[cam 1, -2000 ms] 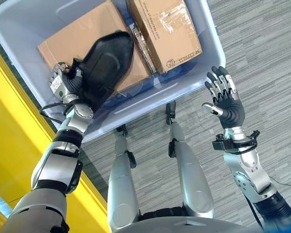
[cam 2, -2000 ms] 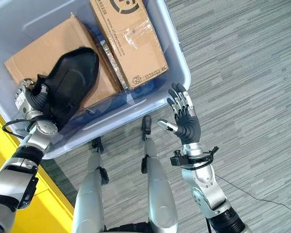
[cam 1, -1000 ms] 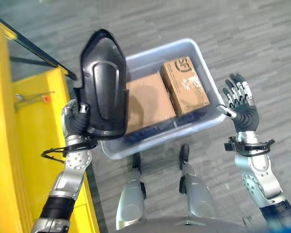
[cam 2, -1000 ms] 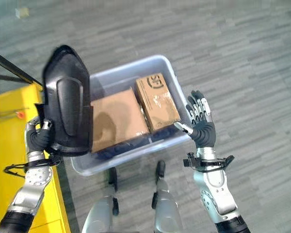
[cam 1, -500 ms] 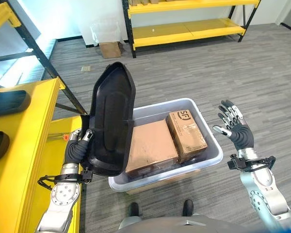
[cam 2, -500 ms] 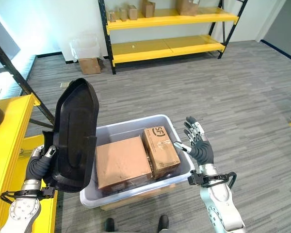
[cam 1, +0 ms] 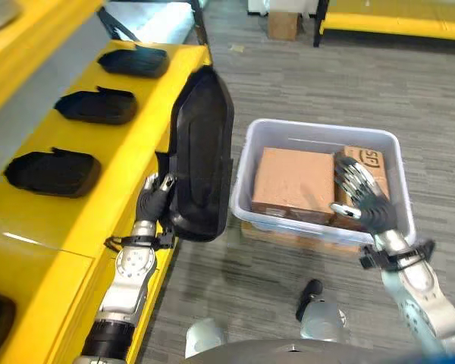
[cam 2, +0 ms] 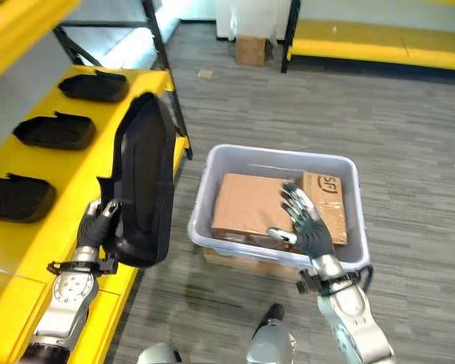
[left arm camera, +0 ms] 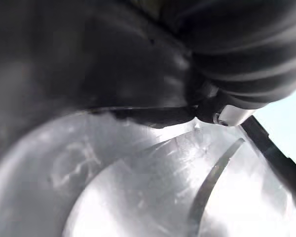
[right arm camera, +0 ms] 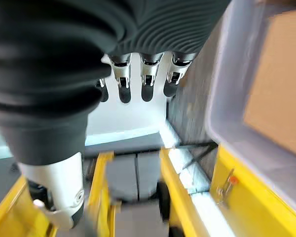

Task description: Move parts from the plastic box to the shelf.

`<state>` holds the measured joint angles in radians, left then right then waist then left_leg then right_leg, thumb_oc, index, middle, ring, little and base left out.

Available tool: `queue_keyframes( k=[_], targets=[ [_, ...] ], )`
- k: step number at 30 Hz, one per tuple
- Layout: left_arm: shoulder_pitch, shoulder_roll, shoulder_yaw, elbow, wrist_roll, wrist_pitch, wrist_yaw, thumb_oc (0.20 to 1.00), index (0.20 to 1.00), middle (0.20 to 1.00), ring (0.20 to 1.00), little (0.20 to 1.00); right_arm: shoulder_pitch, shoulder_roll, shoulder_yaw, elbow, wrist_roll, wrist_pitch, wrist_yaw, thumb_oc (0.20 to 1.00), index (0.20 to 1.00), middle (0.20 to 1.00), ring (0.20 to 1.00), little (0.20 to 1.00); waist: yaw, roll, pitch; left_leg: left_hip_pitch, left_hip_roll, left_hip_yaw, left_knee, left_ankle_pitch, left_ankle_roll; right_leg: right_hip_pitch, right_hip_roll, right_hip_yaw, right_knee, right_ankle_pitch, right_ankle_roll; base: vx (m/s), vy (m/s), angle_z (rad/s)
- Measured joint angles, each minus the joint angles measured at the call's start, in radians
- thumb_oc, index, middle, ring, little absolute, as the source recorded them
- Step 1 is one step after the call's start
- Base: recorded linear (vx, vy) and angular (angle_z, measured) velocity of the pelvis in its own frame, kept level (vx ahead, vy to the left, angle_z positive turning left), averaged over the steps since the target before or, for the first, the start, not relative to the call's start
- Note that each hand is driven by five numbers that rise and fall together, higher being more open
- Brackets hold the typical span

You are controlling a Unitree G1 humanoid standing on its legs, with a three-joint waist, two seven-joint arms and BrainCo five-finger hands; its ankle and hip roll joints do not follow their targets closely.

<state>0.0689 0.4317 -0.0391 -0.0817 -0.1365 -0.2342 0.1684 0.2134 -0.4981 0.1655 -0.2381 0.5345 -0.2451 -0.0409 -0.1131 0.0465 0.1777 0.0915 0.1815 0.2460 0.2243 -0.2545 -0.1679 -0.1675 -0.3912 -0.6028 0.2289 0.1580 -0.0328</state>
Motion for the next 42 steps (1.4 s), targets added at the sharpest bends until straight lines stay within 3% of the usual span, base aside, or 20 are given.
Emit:
queue_keyframes(
  k=[2, 4, 9, 13, 14, 16, 18, 19, 23, 25, 27, 29, 32, 33, 35, 36, 38, 39, 41, 42],
  targets=[
    [0.052, 0.041, 0.001, -0.026, 0.000, -0.010, -0.009, 0.200, 0.200, 0.200, 0.200, 0.200, -0.035, 0.057, -0.019, 0.019, 0.009, -0.001, -0.003, 1.000, 1.000, 1.000, 1.000, 1.000, 0.049, -0.077, 0.001, -0.287, -0.014, -0.010, 0.325, -0.049, 0.056, 0.007, -0.106, 0.048, -0.068, 0.158, -0.025, -0.11, 0.340, 1.18],
    [0.129, 0.090, 0.028, -0.009, 0.002, 0.008, -0.008, 0.200, 0.200, 0.200, 0.200, 0.200, -0.062, 0.059, -0.004, 0.076, 0.009, 0.005, -0.001, 1.000, 1.000, 1.000, 1.000, 1.000, 0.138, -0.086, -0.001, -0.302, -0.027, -0.037, 0.189, 0.034, 0.128, 0.049, -0.086, 0.020, -0.058, 0.140, 0.093, -0.11, 0.318, 0.84],
    [0.222, 0.139, 0.108, -0.014, 0.003, 0.021, 0.000, 0.200, 0.200, 0.200, 0.200, 0.200, -0.110, 0.107, 0.011, 0.097, -0.010, 0.013, -0.002, 1.000, 1.000, 1.000, 1.000, 1.000, 0.203, -0.160, 0.023, -0.319, -0.170, -0.150, 0.156, 0.079, 0.206, 0.151, -0.136, 0.007, -0.107, 0.257, 0.134, -0.06, 0.287, 0.98],
    [0.180, 0.169, 0.091, -0.005, 0.012, 0.021, -0.005, 0.200, 0.200, 0.200, 0.200, 0.200, -0.138, 0.186, 0.013, 0.121, -0.010, 0.016, -0.022, 1.000, 1.000, 1.000, 1.000, 1.000, 0.178, -0.164, 0.042, -0.329, -0.245, -0.196, 0.172, 0.069, 0.273, 0.152, -0.186, 0.055, -0.060, 0.338, 0.036, -0.02, 0.346, 0.58],
    [0.159, 0.165, 0.091, -0.002, 0.012, 0.021, 0.001, 0.200, 0.200, 0.200, 0.200, 0.200, -0.136, 0.194, 0.046, 0.115, -0.009, 0.021, -0.011, 1.000, 1.000, 1.000, 1.000, 1.000, 0.163, -0.157, 0.048, -0.287, -0.260, -0.213, 0.081, 0.140, 0.322, 0.108, -0.113, 0.193, 0.003, 0.133, 0.146, -0.04, 0.501, 0.52],
    [0.072, 0.088, 0.057, 0.038, 0.010, 0.027, 0.005, 0.200, 0.200, 0.200, 0.200, 0.200, -0.111, 0.099, 0.079, -0.009, -0.007, 0.023, 0.021, 1.000, 1.000, 1.000, 1.000, 1.000, 0.084, -0.106, 0.063, -0.196, -0.270, -0.231, -0.082, 0.232, 0.363, -0.049, 0.249, 0.595, 0.303, -0.200, 0.132, 0.03, 0.368, 0.39],
    [0.104, 0.084, 0.011, -0.027, 0.012, 0.022, -0.018, 0.200, 0.200, 0.200, 0.200, 0.200, -0.047, 0.069, 0.075, -0.007, -0.006, 0.023, 0.045, 1.000, 1.000, 1.000, 1.000, 1.000, 0.049, -0.089, 0.020, -0.142, -0.273, -0.263, -0.175, 0.260, 0.303, -0.068, 0.496, 0.573, 0.417, -0.278, 0.059, -0.03, 0.067, 0.28],
    [0.133, 0.081, 0.011, -0.036, 0.011, 0.022, -0.018, 0.200, 0.200, 0.200, 0.200, 0.200, -0.017, 0.054, 0.048, 0.013, -0.004, 0.025, 0.062, 1.000, 1.000, 1.000, 1.000, 1.000, 0.055, -0.092, -0.048, -0.138, -0.299, -0.264, -0.237, 0.301, 0.274, -0.004, 0.516, 0.545, 0.172, -0.284, 0.011, -0.14, -0.033, 0.31],
    [0.210, 0.080, 0.034, -0.039, 0.008, 0.026, -0.017, 0.200, 0.200, 0.200, 0.200, 0.200, -0.075, 0.057, 0.050, 0.039, 0.005, 0.034, 0.068, 1.000, 1.000, 1.000, 1.000, 1.000, 0.112, -0.049, -0.077, -0.175, -0.298, -0.242, -0.245, 0.323, 0.274, 0.203, 0.471, 0.554, -0.268, -0.234, 0.036, -0.20, -0.108, -0.15],
    [0.306, 0.071, 0.073, -0.057, 0.007, 0.027, -0.018, 0.200, 0.200, 0.200, 0.200, 0.200, -0.100, 0.060, 0.057, 0.034, 0.005, 0.034, 0.071, 1.000, 1.000, 1.000, 1.000, 1.000, 0.130, -0.078, -0.080, -0.206, -0.307, -0.167, -0.215, 0.246, 0.142, 0.204, 0.434, 0.527, -0.267, -0.156, -0.038, -0.17, -0.084, -0.45],
    [0.324, 0.100, 0.094, -0.050, 0.006, 0.024, -0.020, 0.200, 0.200, 0.200, 0.200, 0.200, -0.105, 0.063, 0.075, 0.023, 0.013, 0.030, 0.071, 1.000, 1.000, 1.000, 1.000, 1.000, 0.131, -0.137, -0.068, -0.293, -0.333, -0.159, -0.022, 0.153, 0.221, 0.201, 0.356, 0.544, -0.273, -0.158, 0.021, -0.20, -0.016, -0.10],
    [0.337, 0.066, 0.126, -0.045, 0.005, 0.032, -0.039, 0.200, 0.200, 0.200, 0.200, 0.200, -0.142, 0.014, 0.101, 0.010, 0.013, 0.035, 0.074, 1.000, 1.000, 1.000, 1.000, 1.000, 0.124, -0.061, -0.052, -0.374, -0.179, -0.330, 0.104, 0.163, 0.130, 0.162, 0.400, 0.525, -0.209, -0.183, 0.046, -0.21, 0.027, 0.19],
    [0.227, 0.057, 0.109, -0.062, 0.000, 0.024, -0.040, 0.200, 0.200, 0.200, 0.200, 0.200, -0.157, 0.017, 0.085, 0.043, 0.013, 0.031, 0.067, 1.000, 1.000, 1.000, 1.000, 1.000, 0.112, -0.095, -0.021, -0.372, -0.280, -0.342, 0.003, 0.201, 0.090, 0.115, 0.312, 0.495, -0.203, -0.182, 0.016, -0.21, 0.049, 1.03],
    [0.188, 0.058, 0.109, -0.056, -0.001, 0.019, -0.038, 0.200, 0.200, 0.200, 0.200, 0.200, -0.179, 0.016, 0.081, 0.056, 0.013, 0.033, 0.064, 1.000, 1.000, 1.000, 1.000, 1.000, 0.124, -0.107, -0.002, -0.404, -0.285, -0.302, 0.114, 0.183, 0.140, 0.097, 0.268, 0.463, -0.205, -0.155, 0.009, -0.08, 0.069, 0.79],
    [0.139, 0.086, 0.111, -0.049, 0.000, 0.022, -0.038, 0.200, 0.200, 0.200, 0.200, 0.200, -0.199, 0.034, 0.083, 0.058, 0.013, 0.033, 0.056, 1.000, 1.000, 1.000, 1.000, 1.000, 0.115, -0.115, 0.010, -0.385, -0.212, -0.227, 0.288, 0.117, 0.133, 0.116, 0.209, 0.420, -0.251, -0.106, 0.036, -0.09, 0.237, 0.97],
    [0.083, 0.092, 0.084, -0.021, 0.000, 0.019, -0.038, 0.200, 0.200, 0.200, 0.200, 0.200, -0.164, 0.046, 0.046, 0.059, 0.016, 0.033, 0.055, 1.000, 1.000, 1.000, 1.000, 1.000, 0.079, -0.089, 0.020, -0.265, -0.039, -0.223, 0.264, 0.097, 0.025, 0.150, 0.168, 0.347, -0.238, -0.092, 0.068, -0.07, 0.263, 1.32],
    [0.040, 0.054, 0.061, 0.007, -0.001, 0.012, -0.034, 0.200, 0.200, 0.200, 0.200, 0.200, -0.135, 0.016, -0.018, 0.073, 0.033, 0.029, 0.044, 1.000, 1.000, 1.000, 1.000, 1.000, 0.027, -0.060, 0.042, -0.139, 0.137, -0.234, 0.121, 0.141, -0.005, 0.140, 0.094, 0.324, -0.115, -0.132, 0.084, -0.07, 0.247, 1.32],
    [0.044, 0.025, 0.049, 0.000, -0.002, 0.008, -0.029, 0.200, 0.200, 0.200, 0.200, 0.200, -0.120, -0.023, -0.034, 0.084, 0.036, 0.029, 0.029, 1.000, 1.000, 1.000, 1.000, 1.000, 0.008, -0.014, 0.019, -0.083, 0.174, -0.242, 0.000, 0.211, -0.004, 0.111, 0.063, 0.335, -0.066, -0.143, 0.137, -0.09, 0.344, 0.87],
    [0.022, 0.071, 0.040, -0.006, -0.006, 0.020, -0.029, 0.200, 0.200, 0.200, 0.200, 0.200, -0.124, 0.030, -0.012, 0.103, 0.040, 0.030, 0.010, 1.000, 1.000, 1.000, 1.000, 1.000, 0.002, -0.025, 0.025, -0.102, 0.110, -0.211, -0.063, 0.090, -0.064, 0.037, -0.027, 0.375, -0.016, -0.056, 0.181, -0.03, 0.435, 0.66],
    [0.026, 0.080, 0.042, -0.005, -0.009, 0.032, -0.021, 0.200, 0.200, 0.200, 0.200, 0.200, -0.132, 0.053, 0.044, 0.124, 0.038, 0.040, 0.013, 1.000, 1.000, 1.000, 1.000, 1.000, 0.029, -0.033, 0.028, -0.130, 0.105, -0.235, -0.039, 0.093, -0.045, 0.005, 0.001, 0.398, 0.021, -0.129, 0.203, 0.01, 0.405, 0.75]
  ],
)
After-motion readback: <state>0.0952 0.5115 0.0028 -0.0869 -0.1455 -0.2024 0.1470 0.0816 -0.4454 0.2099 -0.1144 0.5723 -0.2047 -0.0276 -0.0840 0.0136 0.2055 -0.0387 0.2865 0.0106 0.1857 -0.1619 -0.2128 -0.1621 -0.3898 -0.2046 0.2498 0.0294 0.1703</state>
